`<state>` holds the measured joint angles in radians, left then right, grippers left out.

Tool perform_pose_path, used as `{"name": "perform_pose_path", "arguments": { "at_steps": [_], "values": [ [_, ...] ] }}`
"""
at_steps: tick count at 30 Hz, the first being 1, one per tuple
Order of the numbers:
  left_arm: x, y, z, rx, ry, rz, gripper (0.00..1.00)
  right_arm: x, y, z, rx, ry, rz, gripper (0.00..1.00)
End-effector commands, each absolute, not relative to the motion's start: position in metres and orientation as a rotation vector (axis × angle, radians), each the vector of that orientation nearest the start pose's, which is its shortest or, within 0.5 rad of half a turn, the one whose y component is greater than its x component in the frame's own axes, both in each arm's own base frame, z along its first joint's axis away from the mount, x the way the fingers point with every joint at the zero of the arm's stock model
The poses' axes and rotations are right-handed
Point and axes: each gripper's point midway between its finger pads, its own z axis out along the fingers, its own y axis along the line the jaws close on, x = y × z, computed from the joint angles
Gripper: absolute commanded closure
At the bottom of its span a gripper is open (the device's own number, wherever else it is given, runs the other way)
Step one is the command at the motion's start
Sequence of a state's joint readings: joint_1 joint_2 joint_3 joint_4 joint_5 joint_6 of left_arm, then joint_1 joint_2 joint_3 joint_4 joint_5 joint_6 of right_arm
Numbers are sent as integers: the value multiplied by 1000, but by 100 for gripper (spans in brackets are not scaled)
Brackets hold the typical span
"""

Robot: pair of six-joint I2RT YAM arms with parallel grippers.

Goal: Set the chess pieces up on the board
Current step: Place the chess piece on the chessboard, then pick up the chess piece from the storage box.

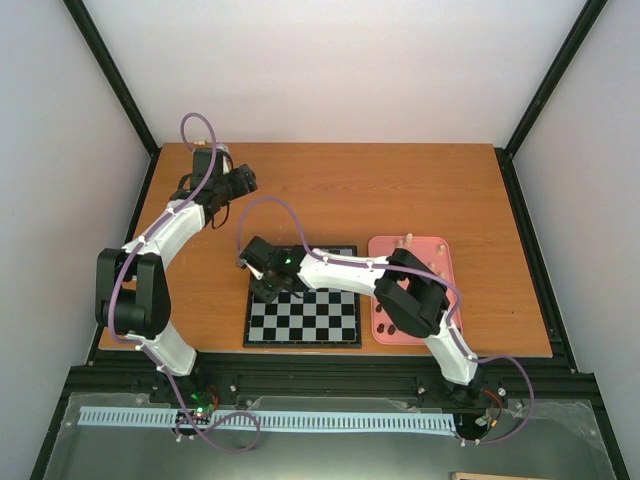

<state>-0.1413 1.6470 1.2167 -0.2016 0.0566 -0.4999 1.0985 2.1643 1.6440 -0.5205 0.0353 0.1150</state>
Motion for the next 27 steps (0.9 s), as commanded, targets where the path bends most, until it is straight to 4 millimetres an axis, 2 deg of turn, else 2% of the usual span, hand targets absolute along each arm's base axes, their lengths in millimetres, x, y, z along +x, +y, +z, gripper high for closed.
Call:
{"name": "perform_pose_path", "arguments": {
  "at_steps": [1,5,10,14,18,21,27],
  "values": [
    [488,-78,200,-351,2159,-432,21,245,476,87,-1240,2279,444,69],
    [488,-77,201,-352,2158,-429,21,239,472,102,-1246,2245,473,62],
    [488,-77,201,-350,2159,-425,21,234,462,132,-1231,2191,503,58],
    [487,-77,203,-348,2156,-428,21,248,437,158,-1122,2157,416,51],
    [484,-77,207,-345,2150,-432,19,285,390,164,-928,2215,279,50],
    [483,-78,210,-340,2143,-438,12,319,339,158,-746,2273,135,47],
    [484,-80,208,-330,2149,-443,3,355,241,141,-459,2369,-85,41]
  ]
}}
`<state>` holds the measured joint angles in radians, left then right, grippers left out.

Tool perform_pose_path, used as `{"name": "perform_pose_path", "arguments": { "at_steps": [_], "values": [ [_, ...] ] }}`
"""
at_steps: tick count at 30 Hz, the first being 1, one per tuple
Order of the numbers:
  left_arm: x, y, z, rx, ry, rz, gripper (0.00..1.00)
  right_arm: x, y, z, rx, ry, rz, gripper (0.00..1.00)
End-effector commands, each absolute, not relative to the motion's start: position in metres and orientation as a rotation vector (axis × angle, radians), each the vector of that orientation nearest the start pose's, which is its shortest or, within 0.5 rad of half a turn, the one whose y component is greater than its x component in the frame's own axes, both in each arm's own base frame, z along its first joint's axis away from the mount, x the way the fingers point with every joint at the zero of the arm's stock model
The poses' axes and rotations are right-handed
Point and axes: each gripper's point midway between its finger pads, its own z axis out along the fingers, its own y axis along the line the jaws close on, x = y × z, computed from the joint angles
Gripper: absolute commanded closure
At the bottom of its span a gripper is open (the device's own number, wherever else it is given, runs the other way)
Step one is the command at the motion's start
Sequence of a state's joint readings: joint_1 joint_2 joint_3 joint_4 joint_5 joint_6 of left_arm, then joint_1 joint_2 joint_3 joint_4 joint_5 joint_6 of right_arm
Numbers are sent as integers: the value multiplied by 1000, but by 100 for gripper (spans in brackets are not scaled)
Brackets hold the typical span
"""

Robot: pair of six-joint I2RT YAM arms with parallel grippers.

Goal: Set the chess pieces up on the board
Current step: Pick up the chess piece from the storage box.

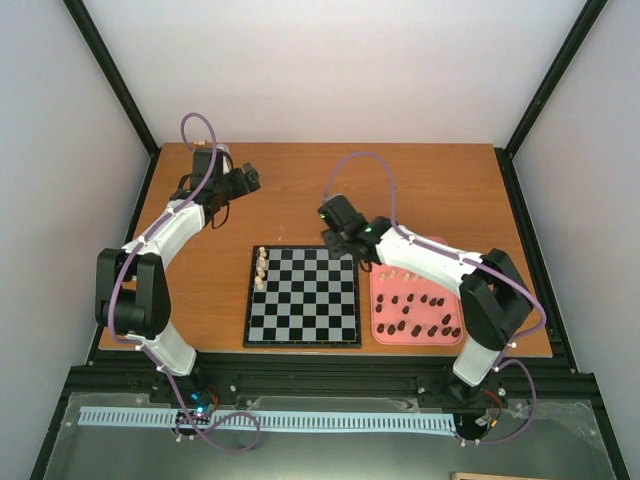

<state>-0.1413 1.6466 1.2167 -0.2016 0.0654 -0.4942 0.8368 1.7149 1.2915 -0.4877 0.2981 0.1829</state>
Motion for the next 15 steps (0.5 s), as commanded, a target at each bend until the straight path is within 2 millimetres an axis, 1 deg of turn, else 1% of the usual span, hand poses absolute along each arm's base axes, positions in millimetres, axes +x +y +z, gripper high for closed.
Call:
{"name": "perform_pose_path", "arguments": {
  "at_steps": [1,4,7,12,15],
  "values": [
    [484,-80,208,-329,2149,-446,1,358,225,139,-419,2380,-122,41],
    [484,-81,208,-327,2150,-451,0,367,177,139,-279,2400,-215,41],
    [484,-82,207,-327,2152,-456,0,370,142,138,-173,2415,-245,42],
    [486,-83,206,-328,2156,-463,0,371,96,128,-39,2442,-307,45],
    [486,-83,205,-326,2158,-468,0,373,80,119,9,2462,-304,46]
  ]
}}
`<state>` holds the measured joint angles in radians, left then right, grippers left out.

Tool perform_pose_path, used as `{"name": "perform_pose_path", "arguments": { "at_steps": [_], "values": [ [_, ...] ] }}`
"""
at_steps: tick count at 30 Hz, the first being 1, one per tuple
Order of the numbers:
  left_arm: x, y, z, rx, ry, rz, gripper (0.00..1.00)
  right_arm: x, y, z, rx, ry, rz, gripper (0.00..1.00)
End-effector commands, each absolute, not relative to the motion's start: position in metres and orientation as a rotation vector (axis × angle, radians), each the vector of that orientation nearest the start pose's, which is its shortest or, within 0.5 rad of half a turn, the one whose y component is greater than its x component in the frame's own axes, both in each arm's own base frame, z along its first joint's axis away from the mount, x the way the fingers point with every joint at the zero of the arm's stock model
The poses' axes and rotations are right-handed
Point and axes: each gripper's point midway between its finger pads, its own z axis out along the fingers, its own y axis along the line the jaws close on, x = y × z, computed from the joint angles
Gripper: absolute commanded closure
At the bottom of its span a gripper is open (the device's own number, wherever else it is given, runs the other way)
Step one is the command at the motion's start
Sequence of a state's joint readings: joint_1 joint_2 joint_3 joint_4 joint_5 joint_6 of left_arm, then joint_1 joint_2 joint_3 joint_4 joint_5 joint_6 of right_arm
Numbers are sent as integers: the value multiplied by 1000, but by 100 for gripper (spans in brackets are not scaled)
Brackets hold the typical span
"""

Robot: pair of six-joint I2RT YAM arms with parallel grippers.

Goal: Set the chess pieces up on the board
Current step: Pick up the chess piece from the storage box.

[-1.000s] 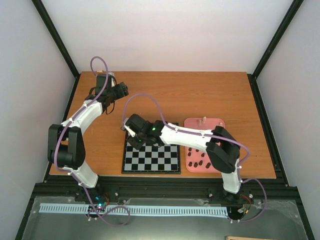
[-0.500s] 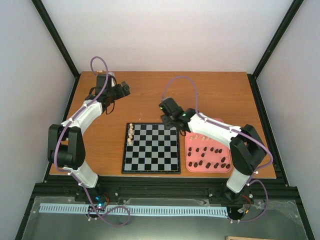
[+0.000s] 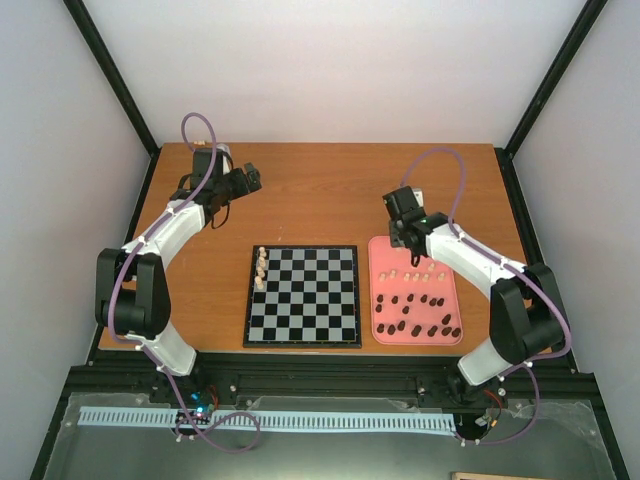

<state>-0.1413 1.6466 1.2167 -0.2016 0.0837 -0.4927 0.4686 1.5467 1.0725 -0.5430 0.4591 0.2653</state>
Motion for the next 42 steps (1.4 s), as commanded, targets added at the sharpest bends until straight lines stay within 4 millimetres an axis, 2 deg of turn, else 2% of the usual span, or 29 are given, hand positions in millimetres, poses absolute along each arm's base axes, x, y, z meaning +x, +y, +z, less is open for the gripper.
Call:
{"name": "perform_pose_path", "arguments": {
  "at_steps": [1,8,14,26,42],
  "values": [
    [486,-84,204,-326,2160,-468,0,375,77,117,18,2467,-297,47],
    [487,-84,203,-324,2161,-472,0,386,72,96,28,2509,-274,50],
    [488,-84,202,-325,2163,-471,0,396,81,91,9,2514,-168,52],
    [489,-85,201,-325,2164,-470,0,410,84,72,-5,2556,-101,55],
    [491,-85,198,-321,2170,-471,0,420,81,56,9,2585,-83,70]
  ]
}}
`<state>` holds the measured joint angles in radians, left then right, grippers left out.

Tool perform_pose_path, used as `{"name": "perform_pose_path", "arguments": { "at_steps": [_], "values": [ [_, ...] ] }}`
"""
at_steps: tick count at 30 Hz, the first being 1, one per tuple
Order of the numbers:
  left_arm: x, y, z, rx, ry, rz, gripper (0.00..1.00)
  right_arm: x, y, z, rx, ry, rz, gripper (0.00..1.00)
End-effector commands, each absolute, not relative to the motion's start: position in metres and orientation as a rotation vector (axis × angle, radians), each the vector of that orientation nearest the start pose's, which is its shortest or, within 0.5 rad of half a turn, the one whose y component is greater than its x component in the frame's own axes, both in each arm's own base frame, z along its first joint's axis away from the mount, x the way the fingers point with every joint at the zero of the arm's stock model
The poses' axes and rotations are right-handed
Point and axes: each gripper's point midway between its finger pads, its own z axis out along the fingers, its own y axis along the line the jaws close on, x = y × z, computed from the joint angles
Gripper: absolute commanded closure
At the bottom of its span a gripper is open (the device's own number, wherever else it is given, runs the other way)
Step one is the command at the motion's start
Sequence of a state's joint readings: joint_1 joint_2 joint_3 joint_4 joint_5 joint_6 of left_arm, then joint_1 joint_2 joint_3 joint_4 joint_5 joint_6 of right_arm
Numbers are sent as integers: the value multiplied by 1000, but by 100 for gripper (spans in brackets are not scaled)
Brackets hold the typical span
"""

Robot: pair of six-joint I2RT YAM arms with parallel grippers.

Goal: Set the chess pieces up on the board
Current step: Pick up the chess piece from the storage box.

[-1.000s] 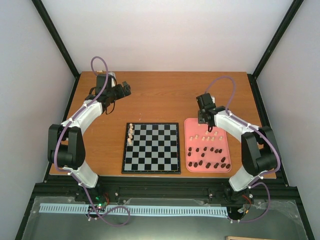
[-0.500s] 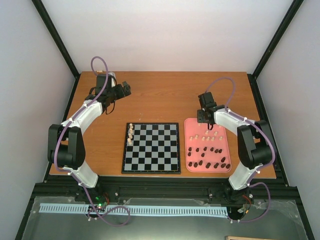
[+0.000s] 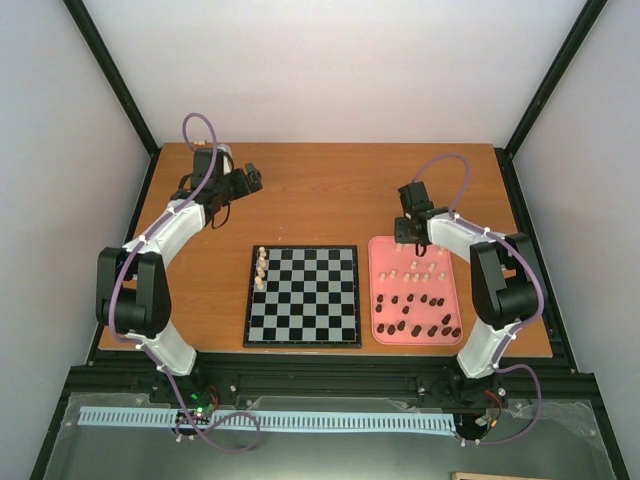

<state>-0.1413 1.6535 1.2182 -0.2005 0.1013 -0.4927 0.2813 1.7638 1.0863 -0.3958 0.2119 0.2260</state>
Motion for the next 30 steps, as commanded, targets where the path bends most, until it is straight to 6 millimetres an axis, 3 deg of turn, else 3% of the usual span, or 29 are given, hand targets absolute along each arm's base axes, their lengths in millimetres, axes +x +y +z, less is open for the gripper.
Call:
{"name": "perform_pose_path", "arguments": {
  "at_steps": [1,7,11,16,21,24,30],
  "values": [
    [491,-85,197,-322,2171,-471,0,421,81,56,8,2587,-81,71],
    [491,-85,196,-324,2174,-471,0,419,81,56,11,2595,-72,90],
    [491,-85,197,-323,2173,-472,0,417,78,67,27,2577,-80,94],
    [490,-85,197,-322,2172,-473,0,416,77,105,52,2482,-57,95],
    [490,-86,199,-319,2169,-476,0,407,97,159,-14,2347,-19,95],
    [490,-87,199,-319,2170,-477,0,395,131,186,-117,2299,49,95],
    [489,-84,200,-328,2171,-461,0,352,245,208,-448,2248,272,95]
  ]
}}
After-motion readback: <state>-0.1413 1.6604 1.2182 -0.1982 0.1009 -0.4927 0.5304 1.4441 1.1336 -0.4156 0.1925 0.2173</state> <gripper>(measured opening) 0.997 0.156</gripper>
